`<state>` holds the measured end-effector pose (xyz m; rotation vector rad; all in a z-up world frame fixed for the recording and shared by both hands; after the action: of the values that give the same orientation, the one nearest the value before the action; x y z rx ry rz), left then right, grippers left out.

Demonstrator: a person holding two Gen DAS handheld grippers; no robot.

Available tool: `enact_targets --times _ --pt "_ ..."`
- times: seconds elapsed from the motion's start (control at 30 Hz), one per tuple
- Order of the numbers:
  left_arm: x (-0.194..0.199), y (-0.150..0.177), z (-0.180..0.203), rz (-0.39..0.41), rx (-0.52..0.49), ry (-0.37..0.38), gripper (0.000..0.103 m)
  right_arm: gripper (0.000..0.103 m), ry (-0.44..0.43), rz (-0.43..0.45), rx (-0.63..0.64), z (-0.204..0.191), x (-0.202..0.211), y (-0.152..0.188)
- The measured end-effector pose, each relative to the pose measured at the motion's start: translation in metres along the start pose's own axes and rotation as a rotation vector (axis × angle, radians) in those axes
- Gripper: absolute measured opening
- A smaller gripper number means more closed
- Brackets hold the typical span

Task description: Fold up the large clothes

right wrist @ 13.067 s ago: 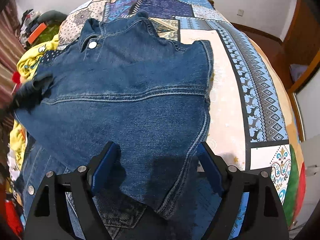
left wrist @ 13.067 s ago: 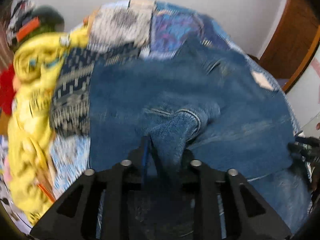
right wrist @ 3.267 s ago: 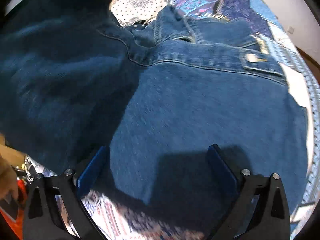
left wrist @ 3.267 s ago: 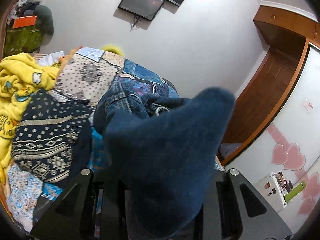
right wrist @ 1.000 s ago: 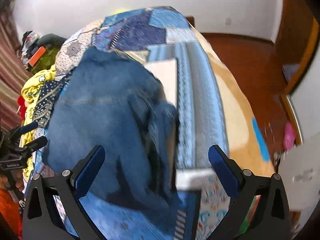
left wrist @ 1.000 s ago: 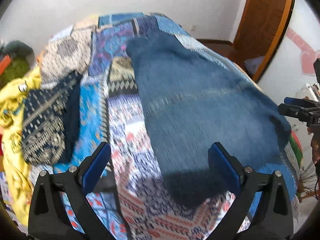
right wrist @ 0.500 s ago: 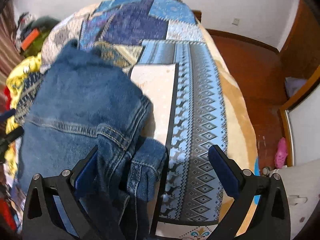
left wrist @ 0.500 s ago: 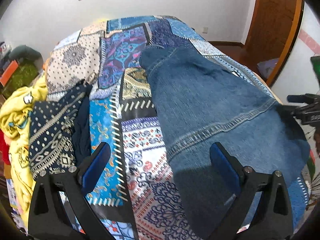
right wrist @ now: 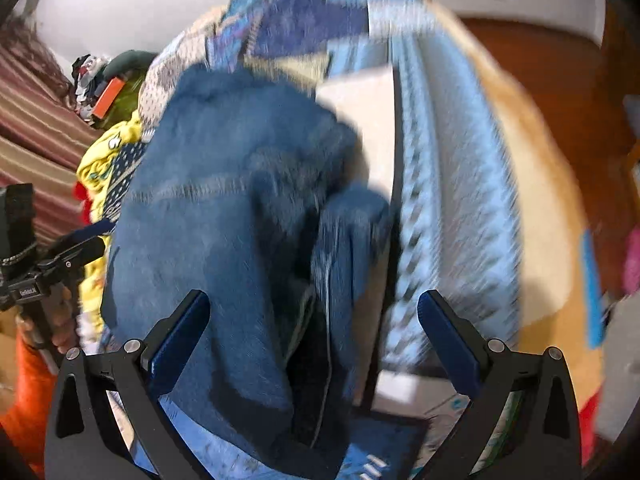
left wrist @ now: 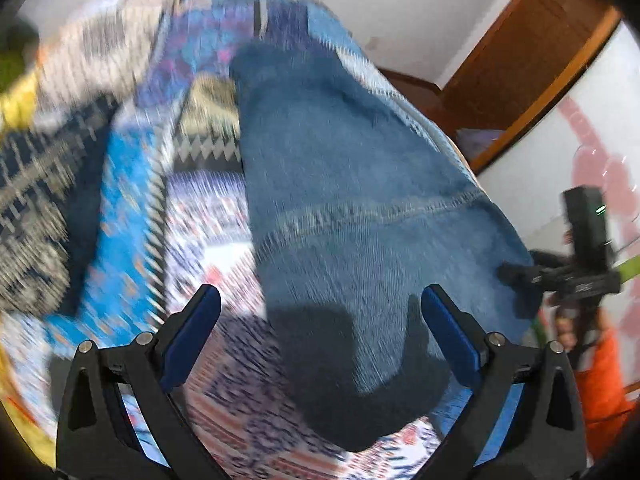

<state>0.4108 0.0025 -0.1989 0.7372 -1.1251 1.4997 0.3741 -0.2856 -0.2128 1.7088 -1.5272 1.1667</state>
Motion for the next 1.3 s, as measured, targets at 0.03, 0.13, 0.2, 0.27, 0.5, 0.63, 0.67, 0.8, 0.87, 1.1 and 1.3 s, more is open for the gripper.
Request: enact_targets --times 0.03,0.13,0.2,0.27,0.5,0.63,0.67,0.8,0.87,1.1,1.3 --pt "-0.005 0.0 -0.003 -0.016 0.019 0.019 0.101 0.103 -0.037 -0.031 -0.02 0.004 -0.009 0.001" --pt "-0.028 -0.002 -0.016 -0.091 0.106 0.118 0.101 0.103 -0.134 -0.074 -0.039 0.009 -0.019 -0.007" --pt "-0.037 -0.006 -0.023 -0.116 0.165 0.188 0.101 0.103 -0.167 -0.089 -0.031 0.008 -0.024 -0.016" --pt "-0.045 -0.012 -0.026 -0.131 0.194 0.23 0.101 0.103 -0.204 -0.104 -0.029 0.005 -0.028 -0.022" --pt "-0.064 -0.03 -0.019 -0.165 0.193 0.273 0.101 0.091 -0.324 -0.146 -0.043 -0.009 -0.054 -0.039" --pt "-0.071 -0.042 -0.024 -0.145 0.23 0.307 0.095 0.078 -0.348 -0.142 -0.081 -0.006 -0.053 -0.039" --pt "-0.071 -0.044 -0.025 -0.133 0.241 0.305 0.092 0.072 -0.355 -0.141 -0.101 -0.004 -0.054 -0.039" --pt "-0.058 -0.04 -0.025 -0.088 0.234 0.286 0.072 0.053 -0.389 -0.136 -0.164 0.0 -0.052 -0.031" --pt "-0.047 -0.038 -0.022 -0.055 0.22 0.286 0.068 0.047 -0.373 -0.115 -0.136 -0.011 -0.048 -0.029" --pt "0.01 -0.04 -0.015 0.066 0.138 0.258 0.059 0.033 -0.329 -0.058 -0.028 -0.063 -0.023 -0.032" --pt "0.079 -0.041 -0.041 0.195 0.103 0.244 0.059 0.033 -0.34 0.019 0.049 -0.107 0.004 -0.039"
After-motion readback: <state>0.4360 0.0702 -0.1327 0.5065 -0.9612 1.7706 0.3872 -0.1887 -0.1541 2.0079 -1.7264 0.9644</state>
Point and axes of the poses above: each gripper's, at about its wrist camera, not at the fingertips, and x roughly against the way its jaws point, z to its right, y to its underside, the point moved 1 cm from there along -x, roughly the way its jaws point, and after that the axes turned 9 degrees about -z, right-handed, at the moved point
